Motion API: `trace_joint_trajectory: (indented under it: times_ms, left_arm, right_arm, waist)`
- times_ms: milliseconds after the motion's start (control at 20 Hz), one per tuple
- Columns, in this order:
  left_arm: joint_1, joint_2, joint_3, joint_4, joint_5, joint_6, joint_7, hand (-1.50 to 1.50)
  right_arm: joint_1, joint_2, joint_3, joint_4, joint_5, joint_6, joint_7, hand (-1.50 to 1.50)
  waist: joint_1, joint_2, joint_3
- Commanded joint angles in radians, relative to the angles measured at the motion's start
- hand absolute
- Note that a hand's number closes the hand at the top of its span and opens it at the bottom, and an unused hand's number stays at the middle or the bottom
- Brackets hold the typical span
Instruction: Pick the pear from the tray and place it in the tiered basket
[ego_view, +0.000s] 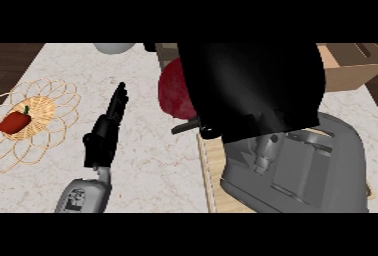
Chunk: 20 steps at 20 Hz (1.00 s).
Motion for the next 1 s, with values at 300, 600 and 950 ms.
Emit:
trace_joint_trajectory:
  times_ms: [300,600,950]
  left_arm:
    - [0.009,0.0,-0.018,-0.022,0.009,-0.02,-0.005,0.0]
    - [0.007,0.003,-0.001,-0.026,0.005,-0.004,-0.004,0.0]
    - [0.012,-0.012,-0.025,-0.045,-0.021,0.035,0.013,0.0]
  right_arm:
    - [-0.449,0.014,-0.288,0.338,-0.223,-0.073,0.309,1.5]
    - [-0.644,0.014,-0.281,0.602,-0.212,-0.193,0.315,1.5]
    - [-0.707,0.005,-0.293,0.85,-0.092,-0.246,0.17,1.5]
  waist:
    - [0.029,0.007,0.0]
    - [0.004,0.023,0.003]
    - [-0.011,0.031,0.005]
